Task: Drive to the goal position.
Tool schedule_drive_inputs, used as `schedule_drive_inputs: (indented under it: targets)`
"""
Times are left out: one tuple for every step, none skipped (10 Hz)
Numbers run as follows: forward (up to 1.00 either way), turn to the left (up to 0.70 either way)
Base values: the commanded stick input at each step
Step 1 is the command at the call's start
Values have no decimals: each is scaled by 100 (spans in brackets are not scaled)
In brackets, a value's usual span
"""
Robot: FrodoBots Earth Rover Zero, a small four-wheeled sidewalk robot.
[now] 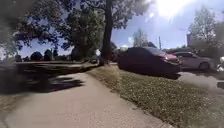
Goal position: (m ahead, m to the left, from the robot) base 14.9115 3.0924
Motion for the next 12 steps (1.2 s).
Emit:
schedule_drive_inputs:
  targets:
    - [0,0]
    - [0,0]
    - [0,0]
    - [0,0]
    - [0,41]
    - [0,70]
    - [0,70]
    - [0,70]
    - [0,70]
    - [0,70]
    - [0,70]
    - [0,70]
